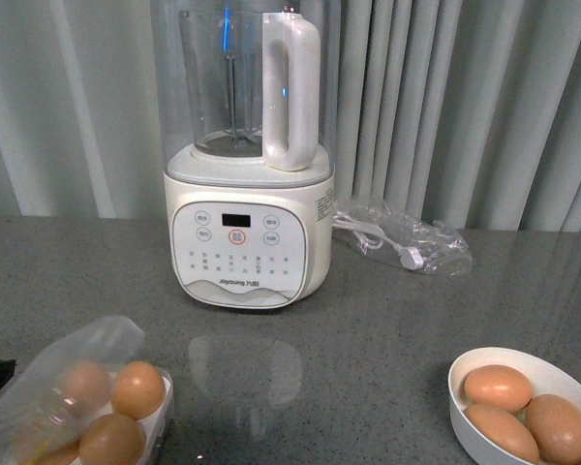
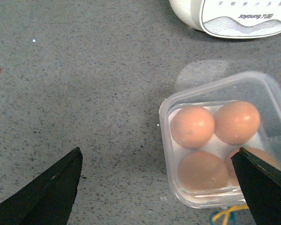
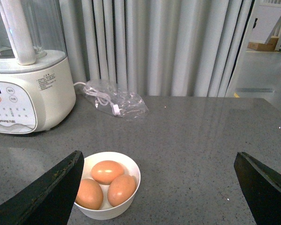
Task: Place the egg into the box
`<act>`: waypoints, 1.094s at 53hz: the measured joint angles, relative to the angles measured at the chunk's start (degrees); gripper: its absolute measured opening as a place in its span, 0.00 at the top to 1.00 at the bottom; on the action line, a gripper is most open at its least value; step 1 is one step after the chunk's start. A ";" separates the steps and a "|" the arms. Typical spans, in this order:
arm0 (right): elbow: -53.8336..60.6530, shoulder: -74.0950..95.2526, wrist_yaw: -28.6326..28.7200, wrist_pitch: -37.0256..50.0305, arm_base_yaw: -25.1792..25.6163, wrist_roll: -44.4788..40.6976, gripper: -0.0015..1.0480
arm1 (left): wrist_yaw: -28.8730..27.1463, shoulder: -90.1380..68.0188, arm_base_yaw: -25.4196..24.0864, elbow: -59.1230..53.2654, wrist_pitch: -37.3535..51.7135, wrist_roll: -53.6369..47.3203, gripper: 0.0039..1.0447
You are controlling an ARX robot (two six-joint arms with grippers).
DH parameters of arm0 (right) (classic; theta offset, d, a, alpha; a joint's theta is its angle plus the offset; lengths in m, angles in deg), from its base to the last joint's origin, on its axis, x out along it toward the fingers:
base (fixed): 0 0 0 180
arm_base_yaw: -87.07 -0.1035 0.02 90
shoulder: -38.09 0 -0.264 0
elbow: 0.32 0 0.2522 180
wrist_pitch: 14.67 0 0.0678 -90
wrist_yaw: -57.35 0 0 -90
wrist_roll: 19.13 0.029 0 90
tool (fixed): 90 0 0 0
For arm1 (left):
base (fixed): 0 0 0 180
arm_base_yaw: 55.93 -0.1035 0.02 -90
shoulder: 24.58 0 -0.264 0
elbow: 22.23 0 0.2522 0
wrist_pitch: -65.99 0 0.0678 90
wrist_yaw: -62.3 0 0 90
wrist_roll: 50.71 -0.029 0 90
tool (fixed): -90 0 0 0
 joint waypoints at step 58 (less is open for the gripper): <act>0.00 0.00 0.00 0.00 -0.02 0.00 0.07 | 0.00 24.37 -4.79 -12.83 16.37 7.17 0.68</act>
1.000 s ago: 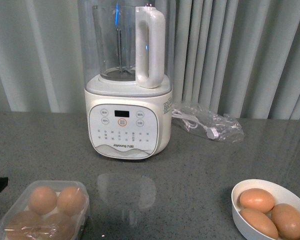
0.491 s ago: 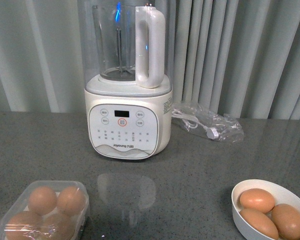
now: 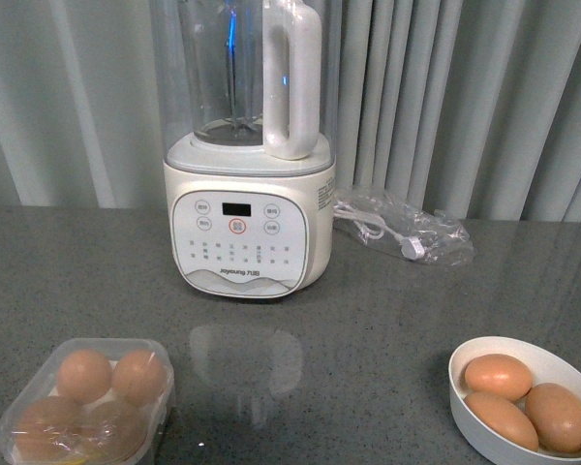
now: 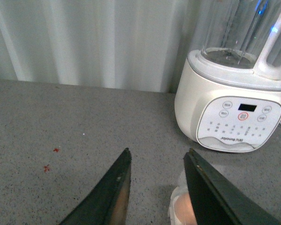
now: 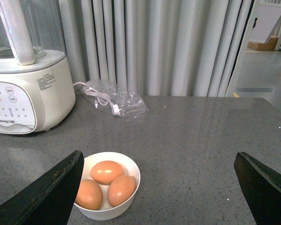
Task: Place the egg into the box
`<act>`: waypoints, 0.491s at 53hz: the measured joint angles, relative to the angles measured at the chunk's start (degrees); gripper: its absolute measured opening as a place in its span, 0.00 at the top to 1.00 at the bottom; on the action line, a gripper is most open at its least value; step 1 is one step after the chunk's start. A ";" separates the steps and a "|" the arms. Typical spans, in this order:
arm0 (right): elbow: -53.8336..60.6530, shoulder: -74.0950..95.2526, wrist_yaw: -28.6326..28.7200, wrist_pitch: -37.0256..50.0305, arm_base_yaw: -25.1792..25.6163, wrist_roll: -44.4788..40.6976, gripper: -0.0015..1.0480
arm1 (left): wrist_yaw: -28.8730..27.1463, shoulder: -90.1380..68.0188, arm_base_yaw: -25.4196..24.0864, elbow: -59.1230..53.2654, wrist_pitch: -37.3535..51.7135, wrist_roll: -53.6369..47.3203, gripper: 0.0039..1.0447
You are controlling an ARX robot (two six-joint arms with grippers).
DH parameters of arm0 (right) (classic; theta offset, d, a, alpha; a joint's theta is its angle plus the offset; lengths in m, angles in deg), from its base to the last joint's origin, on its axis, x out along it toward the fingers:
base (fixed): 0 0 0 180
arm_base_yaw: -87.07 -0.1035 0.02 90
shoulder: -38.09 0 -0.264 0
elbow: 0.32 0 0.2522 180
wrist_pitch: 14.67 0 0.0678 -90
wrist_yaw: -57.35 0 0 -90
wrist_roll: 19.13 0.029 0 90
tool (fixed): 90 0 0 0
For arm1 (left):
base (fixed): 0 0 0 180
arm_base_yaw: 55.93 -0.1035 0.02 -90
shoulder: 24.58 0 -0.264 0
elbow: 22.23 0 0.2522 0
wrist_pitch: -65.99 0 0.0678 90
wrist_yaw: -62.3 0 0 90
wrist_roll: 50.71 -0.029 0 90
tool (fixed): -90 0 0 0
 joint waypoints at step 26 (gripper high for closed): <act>0.00 -0.02 0.00 0.00 0.00 0.00 0.07 | -5.84 16.96 5.90 -7.58 -9.31 -0.98 0.97</act>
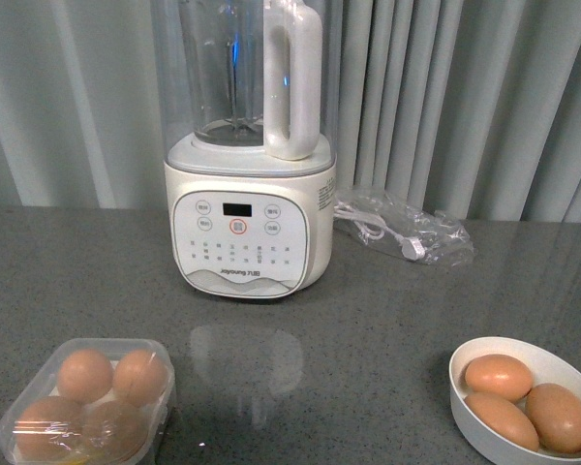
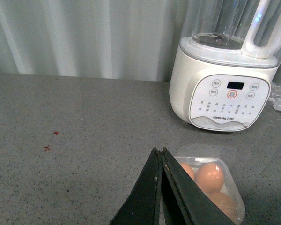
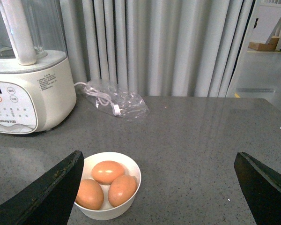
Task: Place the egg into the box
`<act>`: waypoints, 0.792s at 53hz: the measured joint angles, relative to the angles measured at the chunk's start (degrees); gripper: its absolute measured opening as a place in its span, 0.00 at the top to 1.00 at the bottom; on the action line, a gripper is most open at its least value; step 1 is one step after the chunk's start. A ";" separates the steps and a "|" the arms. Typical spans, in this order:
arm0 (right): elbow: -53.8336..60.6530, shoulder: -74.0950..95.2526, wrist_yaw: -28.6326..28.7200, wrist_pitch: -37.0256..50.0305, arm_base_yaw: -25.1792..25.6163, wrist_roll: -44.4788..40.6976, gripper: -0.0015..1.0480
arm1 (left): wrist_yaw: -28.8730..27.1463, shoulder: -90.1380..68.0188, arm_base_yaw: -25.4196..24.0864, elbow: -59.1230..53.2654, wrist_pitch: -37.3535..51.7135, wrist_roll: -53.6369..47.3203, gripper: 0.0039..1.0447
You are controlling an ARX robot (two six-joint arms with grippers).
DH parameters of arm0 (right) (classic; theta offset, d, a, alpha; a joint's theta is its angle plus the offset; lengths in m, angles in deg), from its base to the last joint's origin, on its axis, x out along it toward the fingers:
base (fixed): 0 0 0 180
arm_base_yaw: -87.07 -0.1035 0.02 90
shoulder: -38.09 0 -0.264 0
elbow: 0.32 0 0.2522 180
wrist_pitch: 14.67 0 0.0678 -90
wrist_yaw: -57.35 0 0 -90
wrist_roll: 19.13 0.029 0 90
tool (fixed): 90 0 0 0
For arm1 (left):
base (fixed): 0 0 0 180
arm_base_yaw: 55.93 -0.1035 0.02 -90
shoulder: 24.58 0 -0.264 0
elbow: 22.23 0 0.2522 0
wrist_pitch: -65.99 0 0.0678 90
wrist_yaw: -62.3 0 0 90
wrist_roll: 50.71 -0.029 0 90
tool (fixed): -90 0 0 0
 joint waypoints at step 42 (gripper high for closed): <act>0.00 0.00 0.00 0.00 0.00 0.00 0.07 | -0.04 19.91 0.02 -0.22 -17.73 -0.09 0.97</act>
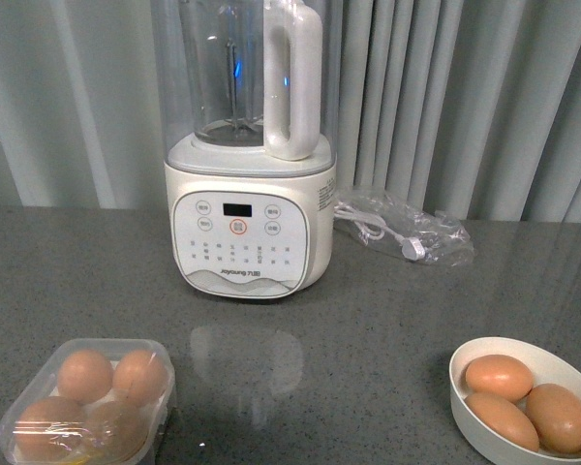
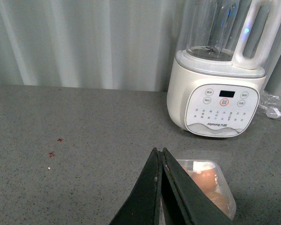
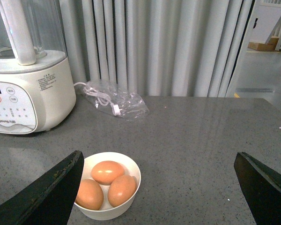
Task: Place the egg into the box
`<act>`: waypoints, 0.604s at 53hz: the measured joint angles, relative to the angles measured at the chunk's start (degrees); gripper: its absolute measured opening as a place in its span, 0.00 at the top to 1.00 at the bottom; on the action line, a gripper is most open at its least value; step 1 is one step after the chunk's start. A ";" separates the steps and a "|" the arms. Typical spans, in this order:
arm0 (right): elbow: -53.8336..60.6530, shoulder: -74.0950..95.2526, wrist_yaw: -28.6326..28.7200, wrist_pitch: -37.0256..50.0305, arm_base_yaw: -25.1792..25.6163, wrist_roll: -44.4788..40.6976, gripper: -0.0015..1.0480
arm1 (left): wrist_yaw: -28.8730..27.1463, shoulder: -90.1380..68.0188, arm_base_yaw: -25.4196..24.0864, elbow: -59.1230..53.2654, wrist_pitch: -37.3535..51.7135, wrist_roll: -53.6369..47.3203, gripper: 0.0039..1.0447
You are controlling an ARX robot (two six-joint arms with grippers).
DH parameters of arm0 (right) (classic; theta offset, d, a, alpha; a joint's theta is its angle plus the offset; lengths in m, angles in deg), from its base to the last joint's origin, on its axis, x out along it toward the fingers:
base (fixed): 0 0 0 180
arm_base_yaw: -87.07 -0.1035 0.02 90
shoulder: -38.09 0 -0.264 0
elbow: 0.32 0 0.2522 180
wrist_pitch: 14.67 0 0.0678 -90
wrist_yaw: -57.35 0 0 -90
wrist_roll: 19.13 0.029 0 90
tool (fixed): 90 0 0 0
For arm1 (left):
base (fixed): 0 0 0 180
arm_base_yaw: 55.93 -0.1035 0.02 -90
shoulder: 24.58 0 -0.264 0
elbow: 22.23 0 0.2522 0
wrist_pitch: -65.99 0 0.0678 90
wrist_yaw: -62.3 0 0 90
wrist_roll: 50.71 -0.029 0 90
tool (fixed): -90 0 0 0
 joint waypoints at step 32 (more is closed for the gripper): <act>0.00 0.00 0.00 0.00 0.00 0.00 0.07 | 0.00 11.89 0.00 0.02 -12.31 -0.09 0.82</act>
